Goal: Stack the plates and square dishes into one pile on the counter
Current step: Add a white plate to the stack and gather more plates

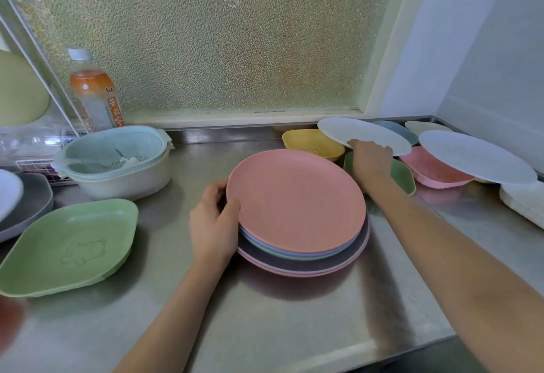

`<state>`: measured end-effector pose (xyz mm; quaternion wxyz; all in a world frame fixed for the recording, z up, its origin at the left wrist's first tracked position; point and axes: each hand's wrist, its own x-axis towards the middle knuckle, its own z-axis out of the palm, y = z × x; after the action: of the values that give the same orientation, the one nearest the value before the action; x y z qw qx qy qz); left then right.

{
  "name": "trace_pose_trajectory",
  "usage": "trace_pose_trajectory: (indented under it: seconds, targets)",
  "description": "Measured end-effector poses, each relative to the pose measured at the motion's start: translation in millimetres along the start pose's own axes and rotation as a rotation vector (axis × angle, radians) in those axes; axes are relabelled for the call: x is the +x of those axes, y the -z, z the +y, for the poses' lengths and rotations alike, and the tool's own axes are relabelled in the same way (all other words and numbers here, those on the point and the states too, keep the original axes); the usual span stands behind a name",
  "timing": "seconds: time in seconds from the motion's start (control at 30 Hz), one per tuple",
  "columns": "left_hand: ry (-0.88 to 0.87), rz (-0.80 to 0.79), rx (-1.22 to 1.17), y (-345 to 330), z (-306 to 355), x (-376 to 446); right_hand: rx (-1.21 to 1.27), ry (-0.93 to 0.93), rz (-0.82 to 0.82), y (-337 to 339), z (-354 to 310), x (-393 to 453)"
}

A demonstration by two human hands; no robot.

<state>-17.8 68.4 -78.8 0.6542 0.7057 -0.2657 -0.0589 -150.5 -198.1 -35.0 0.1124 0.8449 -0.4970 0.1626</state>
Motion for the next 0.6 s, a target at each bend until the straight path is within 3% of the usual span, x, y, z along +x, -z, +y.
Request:
trace_pose_trajectory:
  seconds: [0.2,0.6]
  targets:
    - [0.006,-0.003,-0.032,-0.1,1.7,-1.2,0.111,0.151,0.098,30.3,-4.3,-31.4]
    - [0.000,0.000,0.006,2.2,4.0,-3.3,0.293,0.449,-0.035,106.2,-35.5,-165.5]
